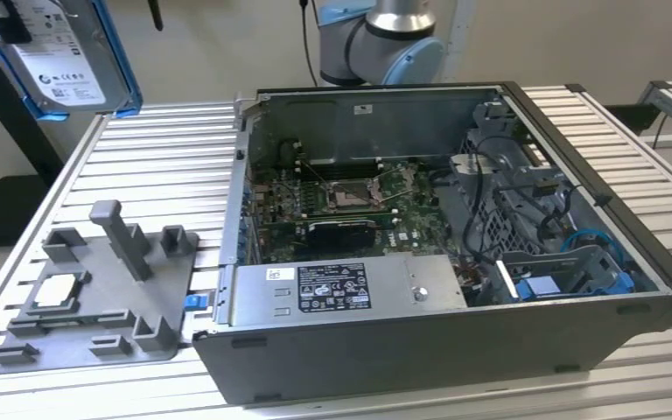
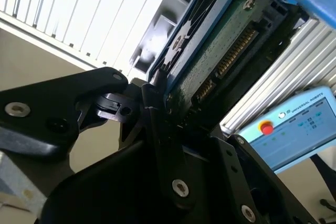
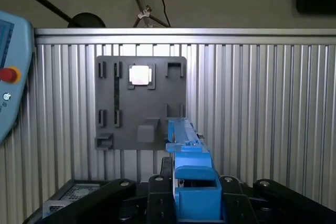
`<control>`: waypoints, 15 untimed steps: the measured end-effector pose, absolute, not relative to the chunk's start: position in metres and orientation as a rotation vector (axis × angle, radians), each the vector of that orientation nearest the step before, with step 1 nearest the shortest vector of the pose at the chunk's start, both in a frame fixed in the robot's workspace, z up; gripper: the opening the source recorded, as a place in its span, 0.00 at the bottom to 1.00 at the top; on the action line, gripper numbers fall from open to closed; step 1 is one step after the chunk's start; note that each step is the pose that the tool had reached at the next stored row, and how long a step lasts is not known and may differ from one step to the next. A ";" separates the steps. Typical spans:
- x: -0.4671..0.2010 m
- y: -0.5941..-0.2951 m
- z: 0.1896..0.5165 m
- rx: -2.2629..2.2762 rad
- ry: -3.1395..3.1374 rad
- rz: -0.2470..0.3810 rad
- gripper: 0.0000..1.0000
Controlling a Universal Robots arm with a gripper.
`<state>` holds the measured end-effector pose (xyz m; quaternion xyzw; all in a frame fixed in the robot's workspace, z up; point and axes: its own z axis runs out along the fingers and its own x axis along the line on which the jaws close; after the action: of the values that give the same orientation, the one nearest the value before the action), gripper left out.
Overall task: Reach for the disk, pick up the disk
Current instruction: 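Pick up the disk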
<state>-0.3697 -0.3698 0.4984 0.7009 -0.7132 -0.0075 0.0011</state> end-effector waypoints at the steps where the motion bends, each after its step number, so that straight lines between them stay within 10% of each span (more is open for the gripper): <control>1: -0.368 -0.370 0.498 2.201 -2.239 -0.024 0.00; 15: -0.341 -0.370 0.498 2.202 -2.241 -0.026 0.00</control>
<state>-0.3412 -0.3698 0.4984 0.7009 -0.7132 -0.0084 0.0000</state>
